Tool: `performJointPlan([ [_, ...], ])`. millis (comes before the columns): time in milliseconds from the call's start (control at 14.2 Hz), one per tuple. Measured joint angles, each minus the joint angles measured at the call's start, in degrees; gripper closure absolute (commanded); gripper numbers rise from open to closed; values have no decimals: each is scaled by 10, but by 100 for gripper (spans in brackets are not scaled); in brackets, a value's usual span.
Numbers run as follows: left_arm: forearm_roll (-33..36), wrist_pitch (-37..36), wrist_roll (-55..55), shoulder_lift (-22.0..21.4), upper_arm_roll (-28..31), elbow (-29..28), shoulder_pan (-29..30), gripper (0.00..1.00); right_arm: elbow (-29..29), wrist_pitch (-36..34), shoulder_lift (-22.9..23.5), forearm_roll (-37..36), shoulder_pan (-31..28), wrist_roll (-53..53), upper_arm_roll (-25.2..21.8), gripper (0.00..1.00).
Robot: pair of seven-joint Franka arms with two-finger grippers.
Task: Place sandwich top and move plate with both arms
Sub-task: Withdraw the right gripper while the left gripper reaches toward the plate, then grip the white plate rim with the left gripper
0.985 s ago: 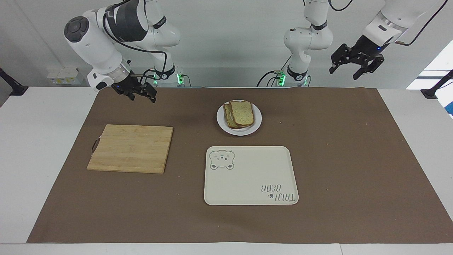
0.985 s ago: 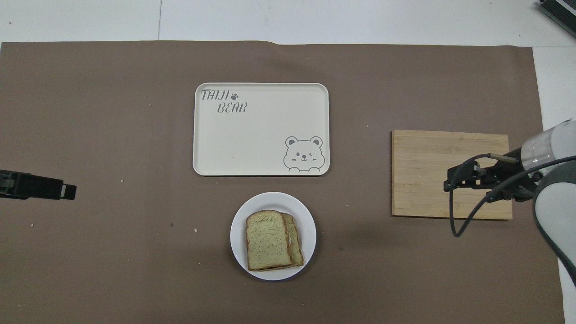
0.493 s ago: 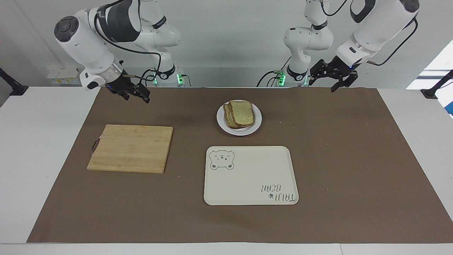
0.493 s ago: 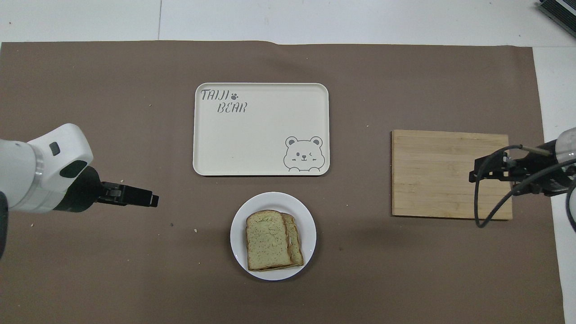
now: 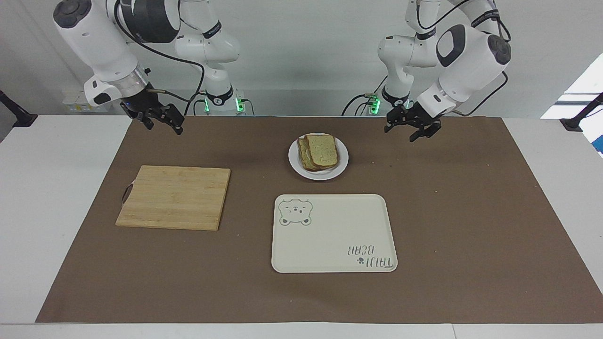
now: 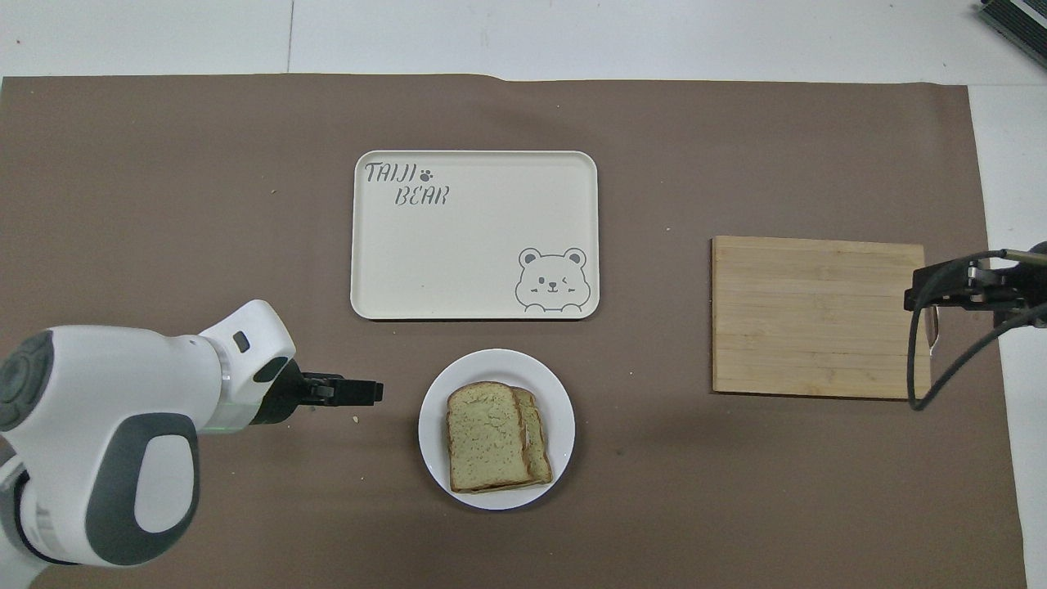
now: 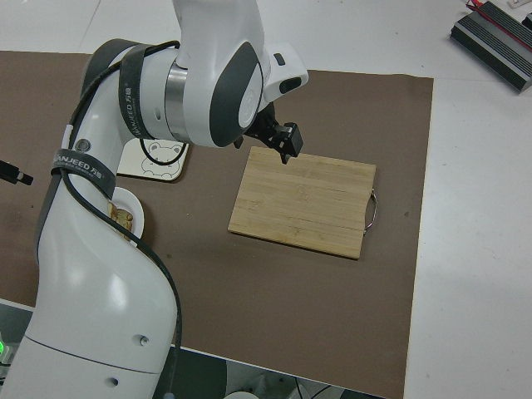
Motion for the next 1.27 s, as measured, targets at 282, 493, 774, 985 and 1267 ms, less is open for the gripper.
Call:
performJointPlan([
  [282, -82, 120, 18, 12, -1, -76, -66, 0, 41, 1, 0, -29, 1, -43, 4, 0],
  [493, -131, 129, 72, 28, 1, -87, -71, 7, 47, 0, 0, -20, 3, -46, 11, 0],
  [774, -247, 136, 171, 37, 3, -107, -71, 17, 47, -3, 0, -12, 4, -46, 12, 0],
  [985, -291, 137, 197, 41, 3, -116, -71, 22, 55, -39, 1, -4, 5, -53, 14, 0],
  [1267, -307, 137, 199, 42, 2, -122, -71, 32, 101, -78, 13, -4, 3, -68, 12, 0],
])
